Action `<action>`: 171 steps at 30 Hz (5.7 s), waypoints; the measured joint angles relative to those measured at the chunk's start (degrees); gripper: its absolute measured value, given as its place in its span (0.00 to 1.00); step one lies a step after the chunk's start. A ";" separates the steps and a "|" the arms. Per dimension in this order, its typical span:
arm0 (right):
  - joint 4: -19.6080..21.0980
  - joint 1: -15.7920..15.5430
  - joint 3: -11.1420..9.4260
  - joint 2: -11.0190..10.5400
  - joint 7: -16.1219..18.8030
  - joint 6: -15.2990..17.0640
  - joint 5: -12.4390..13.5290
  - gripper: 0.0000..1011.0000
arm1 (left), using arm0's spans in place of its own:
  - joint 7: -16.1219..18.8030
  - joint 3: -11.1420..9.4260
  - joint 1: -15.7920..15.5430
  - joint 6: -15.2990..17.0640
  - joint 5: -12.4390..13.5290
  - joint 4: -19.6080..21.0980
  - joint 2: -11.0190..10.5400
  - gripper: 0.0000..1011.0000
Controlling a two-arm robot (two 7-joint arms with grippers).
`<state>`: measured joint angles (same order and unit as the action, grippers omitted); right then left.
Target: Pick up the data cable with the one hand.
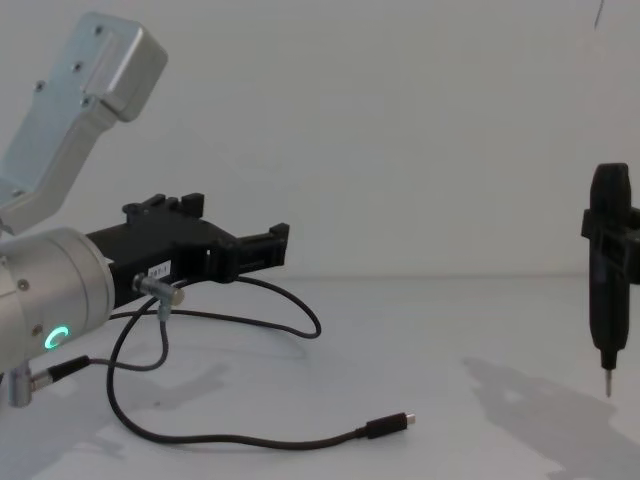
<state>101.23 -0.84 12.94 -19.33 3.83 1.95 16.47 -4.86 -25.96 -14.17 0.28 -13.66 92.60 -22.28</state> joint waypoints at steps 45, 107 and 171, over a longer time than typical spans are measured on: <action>0.00 0.00 0.00 0.00 0.00 0.00 0.00 0.28 | -45.54 -1.20 -8.17 5.03 -21.18 -10.15 -12.41 0.99; 0.00 0.01 0.00 0.00 0.00 0.00 0.00 0.28 | -52.70 -12.01 -18.79 -1.27 -14.53 -24.48 -10.02 0.99; 0.00 0.01 0.00 0.00 0.00 0.00 0.00 0.28 | -57.76 -16.73 -23.71 0.35 -13.61 -29.11 -9.53 0.03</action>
<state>101.23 -0.83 12.94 -19.34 3.83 1.95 16.46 -62.62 -42.69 -37.87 0.63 -27.28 63.49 -31.82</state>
